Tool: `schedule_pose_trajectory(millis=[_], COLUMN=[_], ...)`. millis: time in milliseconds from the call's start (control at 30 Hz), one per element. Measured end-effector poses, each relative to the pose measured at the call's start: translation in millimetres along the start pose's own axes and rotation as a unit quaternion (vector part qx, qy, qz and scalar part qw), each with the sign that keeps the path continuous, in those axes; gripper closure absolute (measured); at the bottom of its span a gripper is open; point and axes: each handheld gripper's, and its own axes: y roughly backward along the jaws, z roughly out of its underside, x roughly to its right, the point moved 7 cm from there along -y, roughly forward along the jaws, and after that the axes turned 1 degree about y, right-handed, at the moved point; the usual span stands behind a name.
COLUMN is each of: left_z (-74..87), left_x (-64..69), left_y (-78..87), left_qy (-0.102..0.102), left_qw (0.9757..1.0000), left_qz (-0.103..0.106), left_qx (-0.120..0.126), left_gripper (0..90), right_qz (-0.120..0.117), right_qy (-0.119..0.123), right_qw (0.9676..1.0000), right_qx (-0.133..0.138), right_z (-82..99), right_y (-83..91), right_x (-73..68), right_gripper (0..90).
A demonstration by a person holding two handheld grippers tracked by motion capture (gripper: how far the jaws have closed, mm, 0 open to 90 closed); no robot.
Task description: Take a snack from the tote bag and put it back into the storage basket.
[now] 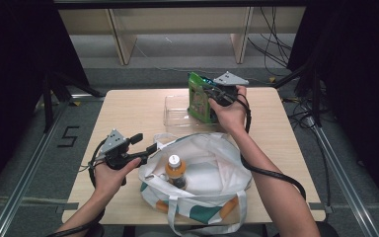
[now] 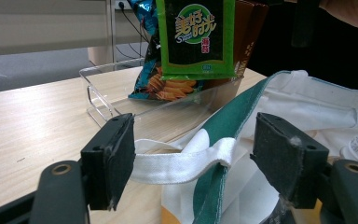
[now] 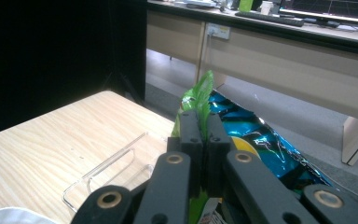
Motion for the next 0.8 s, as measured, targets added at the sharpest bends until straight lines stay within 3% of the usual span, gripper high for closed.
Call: schedule_pose_trajectory(millis=[33, 133, 167, 333, 700, 800], left_z=[0.0, 0.1, 0.2, 0.2, 0.1, 0.4], left_x=[-0.1, -0.3, -0.4, -0.1, 0.7, 0.6], left_y=[0.0, 0.2, 0.5, 0.9, 0.1, 0.4], left_qy=[0.0, 0.001, 0.0, -0.001, -0.001, -0.001], left_qw=[1.0, 1.0, 1.0, 1.0, 1.0, 1.0], left_qz=[0.0, -0.001, -0.003, -0.003, 0.001, -0.002], left_qx=[0.0, -0.001, -0.002, -0.004, -0.001, -0.003], left_gripper=[29.1, 29.1, 29.1, 29.1, 29.1, 29.1], right_qz=[0.005, 0.001, 0.002, 0.007, 0.006, 0.005], right_qy=[0.011, 0.003, 0.013, 0.002, 0.025, 0.017], right_qw=[0.9999, 1.0, 0.9999, 1.0, 0.9996, 0.9997], right_qx=[0.002, -0.002, 0.001, -0.002, -0.009, -0.015], right_z=[-0.4, 0.7, 0.1, 2.5, 9.2, 11.7], right_y=[-0.7, -2.6, -3.5, -5.6, -13.8, -15.5], right_x=[1.8, 0.4, 1.5, -0.4, -4.6, -6.5], right_gripper=[90.0, 90.0, 90.0, 90.0, 90.0, 90.0])
